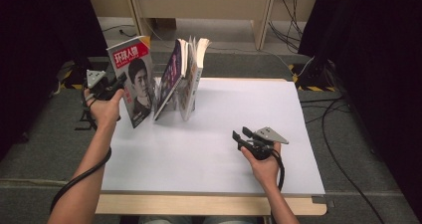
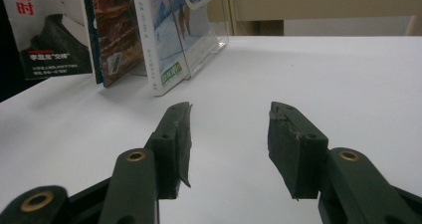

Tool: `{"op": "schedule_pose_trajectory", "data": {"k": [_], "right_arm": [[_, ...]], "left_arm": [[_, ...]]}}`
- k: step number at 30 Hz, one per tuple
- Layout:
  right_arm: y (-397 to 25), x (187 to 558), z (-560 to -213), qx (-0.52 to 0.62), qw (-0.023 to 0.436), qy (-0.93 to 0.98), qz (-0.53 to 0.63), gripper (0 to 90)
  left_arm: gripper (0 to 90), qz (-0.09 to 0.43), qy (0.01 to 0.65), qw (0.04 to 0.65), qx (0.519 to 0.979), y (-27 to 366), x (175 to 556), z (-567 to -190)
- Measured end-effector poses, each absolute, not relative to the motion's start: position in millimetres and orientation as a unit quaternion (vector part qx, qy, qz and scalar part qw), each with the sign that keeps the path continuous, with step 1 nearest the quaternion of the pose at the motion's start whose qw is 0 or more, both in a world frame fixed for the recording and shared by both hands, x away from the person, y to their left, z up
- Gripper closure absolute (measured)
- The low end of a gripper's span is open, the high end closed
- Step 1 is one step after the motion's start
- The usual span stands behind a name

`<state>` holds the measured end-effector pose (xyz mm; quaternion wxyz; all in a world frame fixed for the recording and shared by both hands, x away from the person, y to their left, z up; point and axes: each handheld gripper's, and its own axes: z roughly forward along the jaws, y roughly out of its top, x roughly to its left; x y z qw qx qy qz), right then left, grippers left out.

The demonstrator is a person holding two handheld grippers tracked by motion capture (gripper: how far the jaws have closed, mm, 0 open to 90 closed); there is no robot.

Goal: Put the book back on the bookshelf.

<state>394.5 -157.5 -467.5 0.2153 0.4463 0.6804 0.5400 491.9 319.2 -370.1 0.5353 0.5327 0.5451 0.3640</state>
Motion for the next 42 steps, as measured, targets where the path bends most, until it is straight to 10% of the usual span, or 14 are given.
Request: {"op": "schedule_pose_trajectory", "data": {"k": [9, 42], "right_arm": [[-159.3, 395.5, -469.3, 0.453, 0.202, 0.684, 0.536, 50.8], [-161.3, 396.4, -470.9, 0.451, 0.207, 0.684, 0.535, 51.2]], "left_arm": [[85.4, 0.302, 0.568, 0.553, 0.530, 317.4, 495.3, -363.6], [85.9, 0.429, 0.494, 0.545, 0.524, 304.8, 532.0, -293.6]]}}
